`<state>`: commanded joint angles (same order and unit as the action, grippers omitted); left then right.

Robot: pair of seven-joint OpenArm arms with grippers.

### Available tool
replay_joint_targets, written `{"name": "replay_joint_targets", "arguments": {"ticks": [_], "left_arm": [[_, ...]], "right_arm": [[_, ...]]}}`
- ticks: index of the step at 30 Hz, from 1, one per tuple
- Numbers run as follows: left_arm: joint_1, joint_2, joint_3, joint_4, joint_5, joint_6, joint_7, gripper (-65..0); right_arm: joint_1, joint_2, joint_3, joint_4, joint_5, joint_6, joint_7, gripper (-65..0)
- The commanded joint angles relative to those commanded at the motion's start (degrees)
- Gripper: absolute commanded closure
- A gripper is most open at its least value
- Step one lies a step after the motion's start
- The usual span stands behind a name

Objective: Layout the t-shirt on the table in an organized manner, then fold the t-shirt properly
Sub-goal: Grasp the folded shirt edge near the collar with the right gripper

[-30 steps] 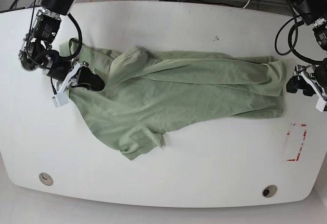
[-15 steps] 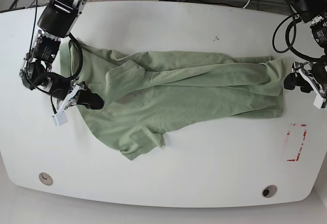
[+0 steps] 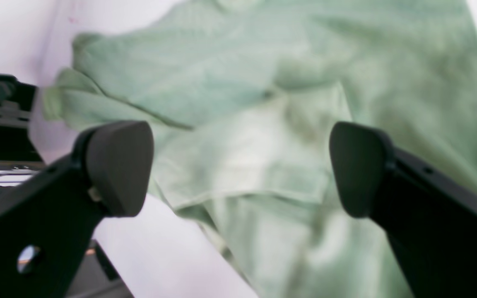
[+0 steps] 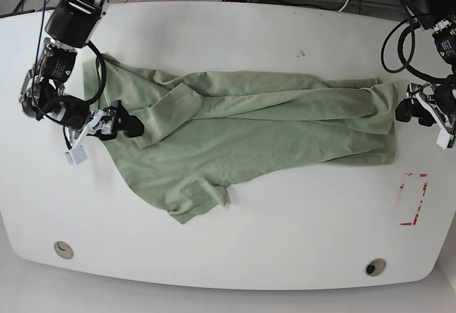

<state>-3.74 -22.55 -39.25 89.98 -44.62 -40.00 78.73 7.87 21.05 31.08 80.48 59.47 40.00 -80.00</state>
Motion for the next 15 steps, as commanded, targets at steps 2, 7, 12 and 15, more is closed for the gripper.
{"name": "replay_joint_targets", "arguments": {"ticks": [2,7,12,15], "left_arm": [[0.0,0.0,0.0,-0.18,0.0,0.0,0.0,-40.4],[0.09,0.18,0.0,-0.26,0.09,0.0,-0.26,-40.4],[-0.18,2.2,0.0,-0.26,0.35,0.0,-0.35,-40.4],[-0.35,3.34,0.09,-0.26,2.73,0.0,-0.35,-40.4]], "right_arm": [[-2.64,1.23,0.0,2.29,0.0,0.0,0.0,-65.0],[-9.49,2.46,0.97,6.24,-0.18,0.0,0.0,-65.0],[-15.47,2.46,5.8,6.77,-0.44,0.0,0.31,-65.0],[-17.85,3.78,6.07,6.77,-0.53,0.0,2.15,-65.0]]}}
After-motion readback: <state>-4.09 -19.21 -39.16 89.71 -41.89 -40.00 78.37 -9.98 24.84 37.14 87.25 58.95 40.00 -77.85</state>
